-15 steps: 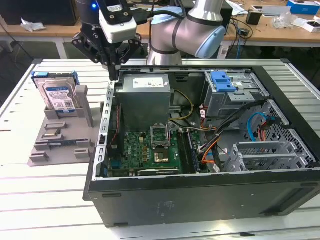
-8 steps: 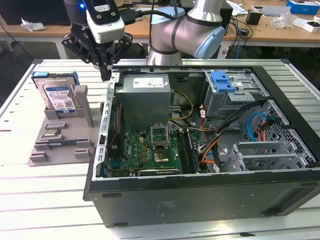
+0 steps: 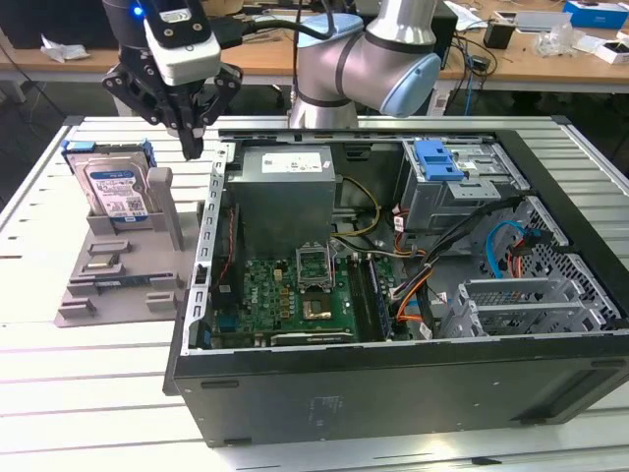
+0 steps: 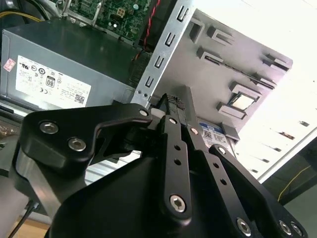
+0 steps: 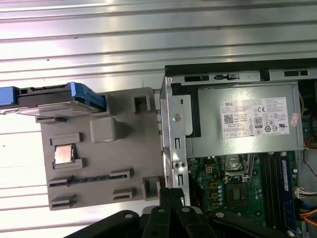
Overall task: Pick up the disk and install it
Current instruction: 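Reach for the disk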
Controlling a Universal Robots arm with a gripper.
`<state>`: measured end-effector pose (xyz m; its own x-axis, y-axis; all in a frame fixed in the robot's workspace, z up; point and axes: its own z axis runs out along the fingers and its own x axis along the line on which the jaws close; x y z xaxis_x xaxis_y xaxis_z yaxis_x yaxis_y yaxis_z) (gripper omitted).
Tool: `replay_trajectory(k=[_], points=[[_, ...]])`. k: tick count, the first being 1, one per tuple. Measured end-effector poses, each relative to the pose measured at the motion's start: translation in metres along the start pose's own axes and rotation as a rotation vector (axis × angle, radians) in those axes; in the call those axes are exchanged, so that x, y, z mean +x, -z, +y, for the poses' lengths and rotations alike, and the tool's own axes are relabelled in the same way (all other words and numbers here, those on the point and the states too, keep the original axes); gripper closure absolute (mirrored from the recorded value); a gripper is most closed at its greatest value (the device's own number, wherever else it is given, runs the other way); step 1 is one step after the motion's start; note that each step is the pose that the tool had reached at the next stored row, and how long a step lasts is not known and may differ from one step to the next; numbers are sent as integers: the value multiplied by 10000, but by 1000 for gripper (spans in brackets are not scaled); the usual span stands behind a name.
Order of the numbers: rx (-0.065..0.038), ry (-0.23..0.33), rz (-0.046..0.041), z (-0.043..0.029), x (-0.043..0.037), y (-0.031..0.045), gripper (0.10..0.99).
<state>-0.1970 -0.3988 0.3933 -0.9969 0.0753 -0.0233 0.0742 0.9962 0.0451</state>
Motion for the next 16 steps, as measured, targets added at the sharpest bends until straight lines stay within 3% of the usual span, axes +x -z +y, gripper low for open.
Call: replay_trajectory(k=[16], points=[[1, 1, 0, -18, 234, 6, 980]])
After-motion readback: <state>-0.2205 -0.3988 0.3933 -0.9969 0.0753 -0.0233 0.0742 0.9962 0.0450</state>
